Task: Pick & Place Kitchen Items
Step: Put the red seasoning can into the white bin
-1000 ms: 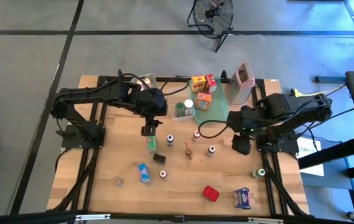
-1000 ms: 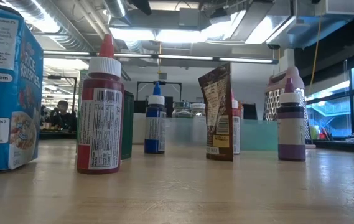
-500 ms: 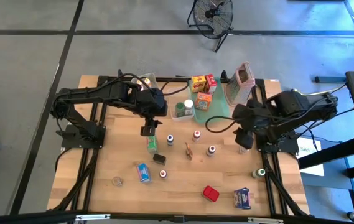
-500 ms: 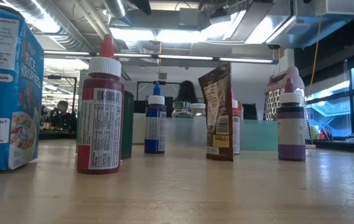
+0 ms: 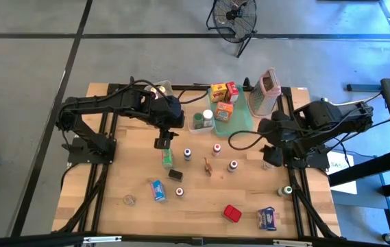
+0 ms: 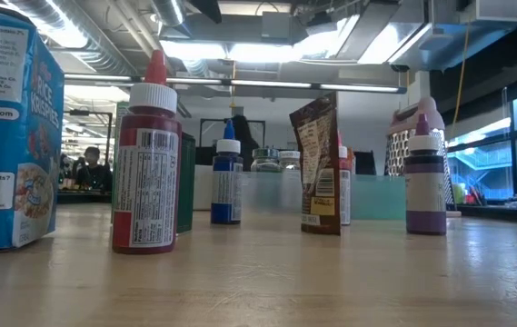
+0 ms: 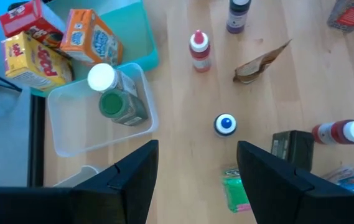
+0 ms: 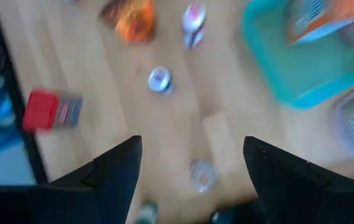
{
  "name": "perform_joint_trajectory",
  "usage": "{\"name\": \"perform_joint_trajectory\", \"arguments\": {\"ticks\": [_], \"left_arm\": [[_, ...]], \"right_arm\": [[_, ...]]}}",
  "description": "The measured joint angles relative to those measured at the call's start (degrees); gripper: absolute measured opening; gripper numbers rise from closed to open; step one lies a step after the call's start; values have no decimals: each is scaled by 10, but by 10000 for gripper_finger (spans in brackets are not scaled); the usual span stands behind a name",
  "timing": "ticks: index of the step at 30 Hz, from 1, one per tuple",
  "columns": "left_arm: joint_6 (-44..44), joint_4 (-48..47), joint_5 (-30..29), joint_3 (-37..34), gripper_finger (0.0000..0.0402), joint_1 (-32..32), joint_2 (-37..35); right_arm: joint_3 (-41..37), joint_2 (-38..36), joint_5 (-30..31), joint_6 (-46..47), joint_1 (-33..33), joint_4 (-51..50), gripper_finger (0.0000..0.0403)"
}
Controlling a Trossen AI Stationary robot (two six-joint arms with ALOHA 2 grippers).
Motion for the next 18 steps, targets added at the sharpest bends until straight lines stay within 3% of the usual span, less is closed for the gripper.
{"name": "perform_joint_trajectory", "arguments": {"ticks": [3, 9, 18], "left_arm": [[0, -1, -2, 0, 212, 5, 0], [5, -4, -2, 0, 212, 7, 0], [11, 6, -2, 0, 212, 7, 0]], "right_arm": [[-64, -20, -38, 12, 12, -2, 284], [-212, -81, -37, 103, 21, -5, 284], [-335, -118, -43, 171, 21, 6, 284]]}}
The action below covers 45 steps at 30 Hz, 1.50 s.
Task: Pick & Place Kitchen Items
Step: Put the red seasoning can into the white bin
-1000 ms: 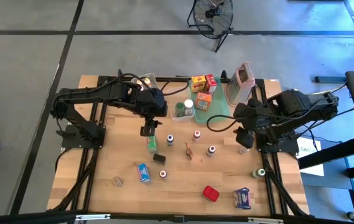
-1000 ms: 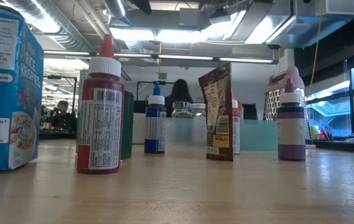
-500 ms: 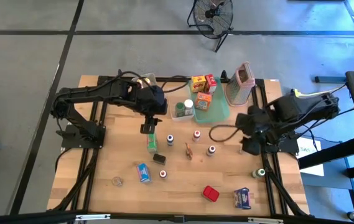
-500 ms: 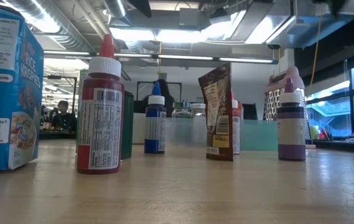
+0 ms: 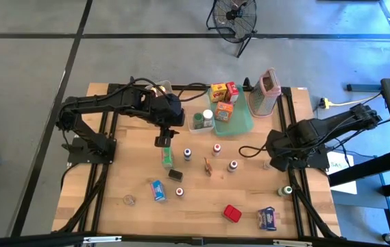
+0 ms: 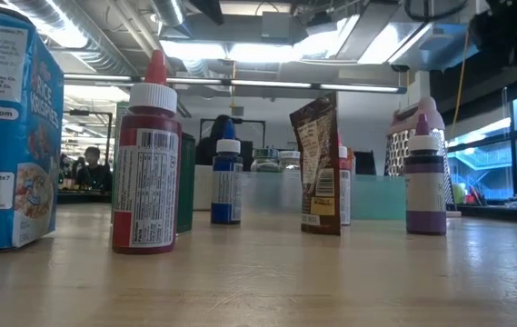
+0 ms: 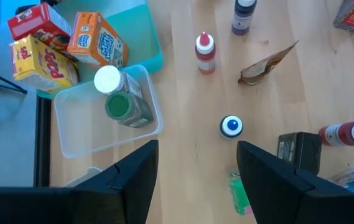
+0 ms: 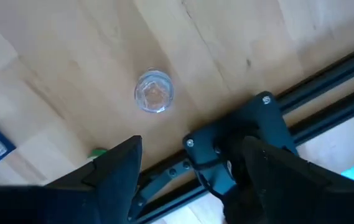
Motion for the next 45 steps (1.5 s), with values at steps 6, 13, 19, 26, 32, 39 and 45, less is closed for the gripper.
{"name": "perform_joint_trajectory", "arguments": {"ticks": [6, 13, 19, 26, 32, 39, 45], "left_arm": [[0, 8, 4, 0, 212, 0, 0], [-12, 8, 5, 0, 212, 0, 0], [-23, 11, 5, 0, 212, 0, 0], [-42, 12, 36, 0, 212, -1, 0], [-47, 14, 37, 0, 212, -6, 0], [-47, 15, 36, 0, 212, -18, 0], [-55, 16, 35, 0, 212, -28, 0]], "right_arm": [[-52, 0, -35, 11, -1, 69, 284], [-99, 0, -62, 41, -1, 108, 284], [-115, 0, -68, 43, -1, 138, 284], [-149, 2, -70, 71, -1, 169, 284], [-148, 2, -55, 74, -1, 177, 284], [-148, 2, -64, 92, -1, 215, 284], [-148, 4, -69, 31, -1, 290, 284]]}}
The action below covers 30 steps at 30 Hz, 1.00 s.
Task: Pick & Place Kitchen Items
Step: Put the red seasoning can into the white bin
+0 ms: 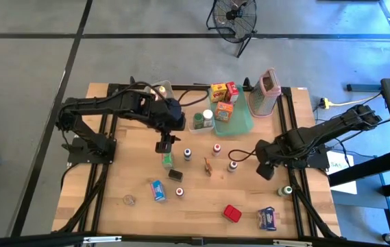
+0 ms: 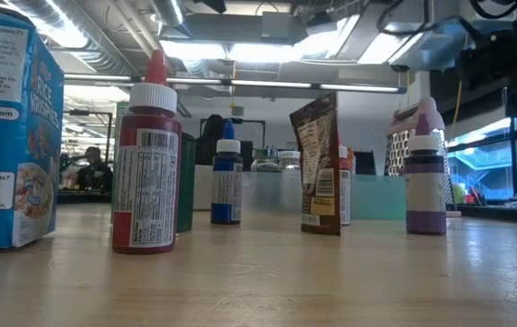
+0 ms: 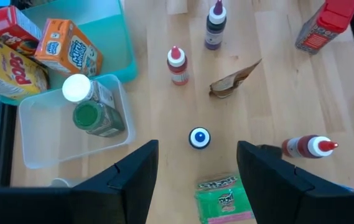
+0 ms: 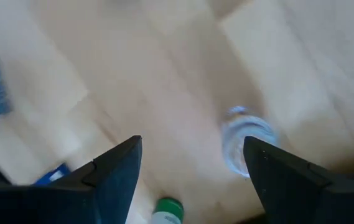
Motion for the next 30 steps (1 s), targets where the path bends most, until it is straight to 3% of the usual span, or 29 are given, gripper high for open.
{"name": "perform_joint_trajectory", "arguments": {"ticks": [16, 22, 30], "left_arm": [[-85, 0, -13, 0, 212, -37, 0], [-140, 0, -46, 0, 212, -67, 0], [-193, 1, -107, 0, 212, -123, 0]], "right_arm": [[3, 0, -74, -131, 68, 146, 284], [83, 26, -67, -134, 98, 60, 284], [230, 122, -26, -151, 114, -26, 284]]}}
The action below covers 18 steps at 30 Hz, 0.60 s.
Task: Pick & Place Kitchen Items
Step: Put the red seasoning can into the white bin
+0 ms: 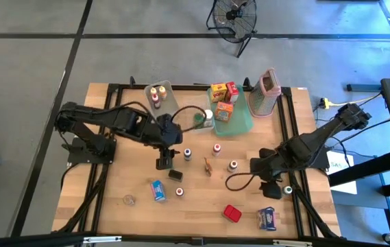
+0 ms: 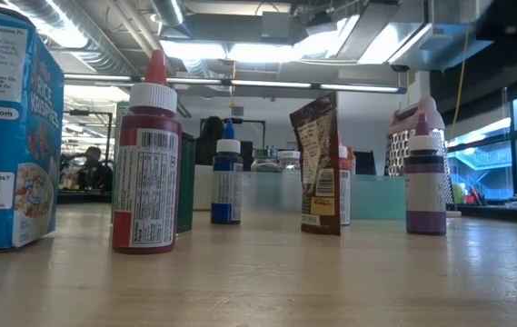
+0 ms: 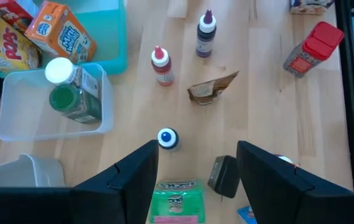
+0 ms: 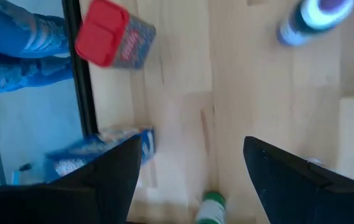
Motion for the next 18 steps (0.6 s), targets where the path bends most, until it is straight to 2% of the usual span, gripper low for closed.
{"name": "perform_joint_trajectory", "arguments": {"ticks": [3, 8, 18], "left_arm": [[-5, 0, -5, 0, 212, -18, 0], [-5, -20, -7, 0, 212, -50, 0], [-54, -155, -9, 0, 212, -141, 0]], "right_arm": [[35, 44, 1, 28, 2, 1, 284], [86, 115, 30, 128, 21, -9, 284], [198, 244, 60, 270, 65, 9, 284]]}}
